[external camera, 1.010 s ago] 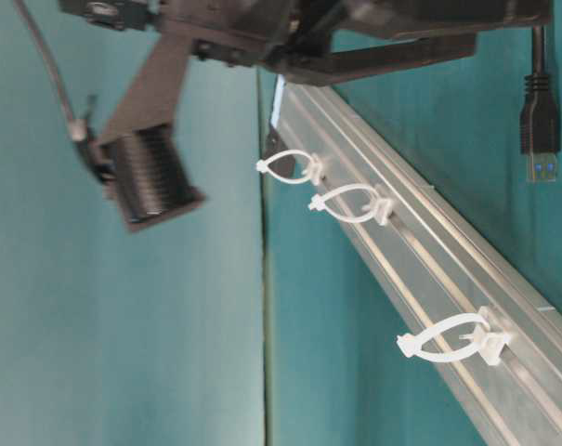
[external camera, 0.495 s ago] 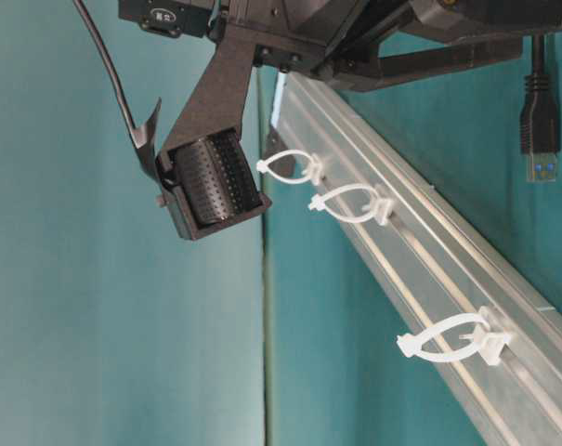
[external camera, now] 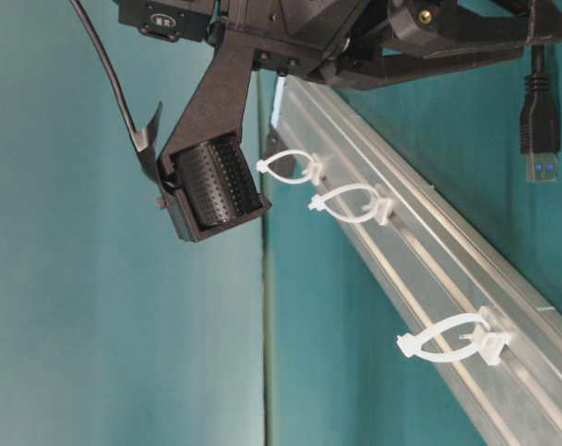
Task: Pass the USB cable through three rings with both arms.
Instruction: 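Lower the right gripper and grasp the cable just behind the USB plug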
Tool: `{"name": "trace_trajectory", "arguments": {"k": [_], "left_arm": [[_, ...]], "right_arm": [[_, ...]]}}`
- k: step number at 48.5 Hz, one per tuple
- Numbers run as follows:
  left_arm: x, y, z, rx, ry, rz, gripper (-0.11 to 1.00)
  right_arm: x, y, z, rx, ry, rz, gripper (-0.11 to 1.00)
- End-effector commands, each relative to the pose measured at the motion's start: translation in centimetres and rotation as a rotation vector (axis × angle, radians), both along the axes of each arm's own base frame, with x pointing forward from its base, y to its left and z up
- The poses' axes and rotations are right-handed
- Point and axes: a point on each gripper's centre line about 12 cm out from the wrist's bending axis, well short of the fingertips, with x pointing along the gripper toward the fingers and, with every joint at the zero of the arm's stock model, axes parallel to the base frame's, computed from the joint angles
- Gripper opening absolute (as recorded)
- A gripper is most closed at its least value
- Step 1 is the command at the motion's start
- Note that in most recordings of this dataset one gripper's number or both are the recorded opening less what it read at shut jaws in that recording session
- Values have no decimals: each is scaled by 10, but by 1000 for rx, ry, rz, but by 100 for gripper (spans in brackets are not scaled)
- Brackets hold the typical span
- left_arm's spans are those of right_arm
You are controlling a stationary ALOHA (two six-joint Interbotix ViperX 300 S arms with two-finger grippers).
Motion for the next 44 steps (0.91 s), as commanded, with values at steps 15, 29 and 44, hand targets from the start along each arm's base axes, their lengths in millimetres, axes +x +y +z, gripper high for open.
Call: {"name": "trace_trajectory", "arguments": {"k": [15, 29, 44], "left_arm": [[3, 2, 10, 0, -28, 10, 0], [3, 3, 9, 0, -26, 15, 0], [2, 3, 8, 2, -23, 15, 0]], "right_arm": [[-7, 22, -14, -11, 33, 102, 44], [-4, 25, -12, -12, 72, 108, 39], [-2, 23, -10, -14, 89, 101, 22]]}}
